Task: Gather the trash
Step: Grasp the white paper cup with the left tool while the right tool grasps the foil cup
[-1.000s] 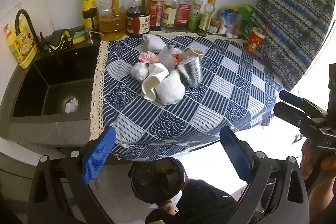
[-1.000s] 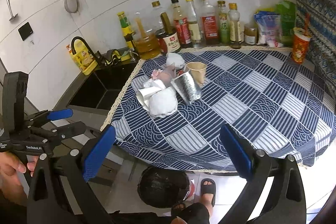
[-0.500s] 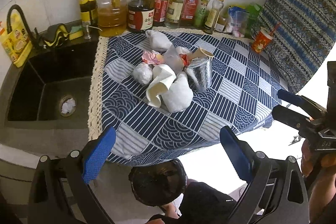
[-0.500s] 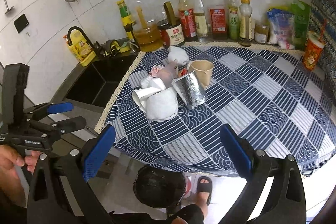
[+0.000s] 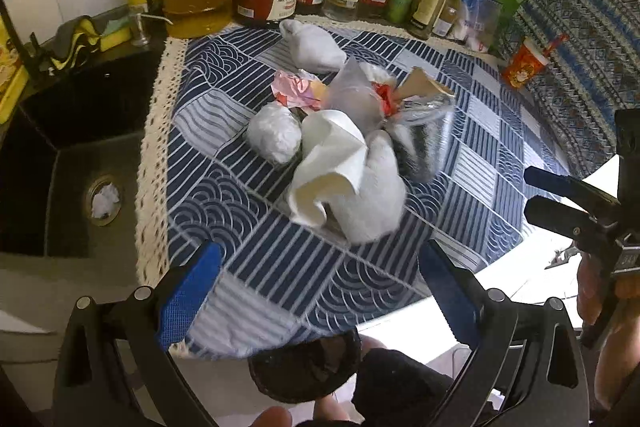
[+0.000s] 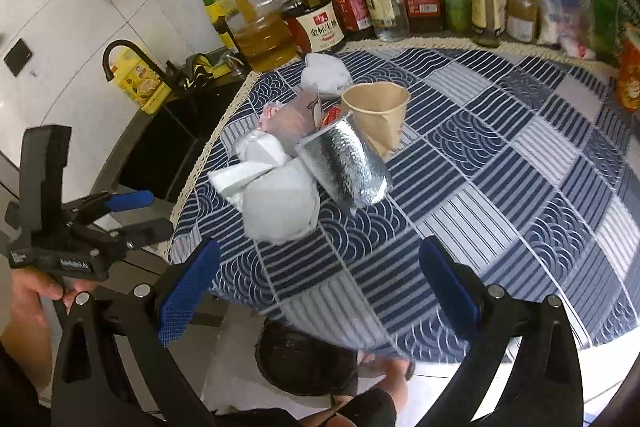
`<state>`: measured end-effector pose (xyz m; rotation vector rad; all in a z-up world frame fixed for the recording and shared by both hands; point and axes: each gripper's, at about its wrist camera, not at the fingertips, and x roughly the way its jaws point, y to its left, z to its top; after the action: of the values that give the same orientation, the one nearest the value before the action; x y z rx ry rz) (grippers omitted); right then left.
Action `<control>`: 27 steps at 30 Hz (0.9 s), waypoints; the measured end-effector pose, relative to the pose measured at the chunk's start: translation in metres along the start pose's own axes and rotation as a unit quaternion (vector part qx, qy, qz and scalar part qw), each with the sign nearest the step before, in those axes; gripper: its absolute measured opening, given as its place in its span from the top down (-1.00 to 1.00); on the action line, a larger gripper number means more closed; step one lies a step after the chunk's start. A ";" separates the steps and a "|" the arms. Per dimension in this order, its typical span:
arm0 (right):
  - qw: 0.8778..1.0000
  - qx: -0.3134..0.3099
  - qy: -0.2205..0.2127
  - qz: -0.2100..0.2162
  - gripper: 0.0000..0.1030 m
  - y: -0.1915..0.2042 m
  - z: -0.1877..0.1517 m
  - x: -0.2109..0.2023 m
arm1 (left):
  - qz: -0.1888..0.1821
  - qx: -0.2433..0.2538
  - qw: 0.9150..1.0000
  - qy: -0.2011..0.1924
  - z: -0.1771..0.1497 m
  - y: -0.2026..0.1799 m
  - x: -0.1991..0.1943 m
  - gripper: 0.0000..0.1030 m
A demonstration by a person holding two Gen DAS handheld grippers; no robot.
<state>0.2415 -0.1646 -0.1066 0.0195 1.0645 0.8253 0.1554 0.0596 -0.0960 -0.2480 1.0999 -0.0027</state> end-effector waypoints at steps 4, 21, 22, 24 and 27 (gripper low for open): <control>1.000 0.001 0.002 0.009 -0.92 -0.009 0.015 0.025 | -0.018 -0.012 1.000 0.002 0.014 0.009 0.021 -0.84; 0.999 -0.040 0.021 0.018 -0.42 -0.021 0.046 0.088 | -0.042 -0.008 0.999 -0.001 0.031 0.017 0.068 0.08; 0.999 -0.040 0.020 0.019 -0.40 -0.021 0.046 0.088 | -0.041 -0.006 0.999 -0.002 0.031 0.016 0.068 0.09; 0.999 -0.035 0.016 0.022 -0.35 -0.023 0.045 0.087 | -0.038 -0.005 0.999 -0.006 0.030 0.016 0.067 0.16; 0.999 -0.032 0.009 0.026 -0.30 -0.023 0.044 0.083 | -0.031 -0.002 0.999 -0.012 0.031 0.017 0.063 0.27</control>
<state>0.3078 -0.1142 -0.1562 -0.0148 1.0578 0.9088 0.2097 0.0747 -0.1412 -0.2858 1.0689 -0.0533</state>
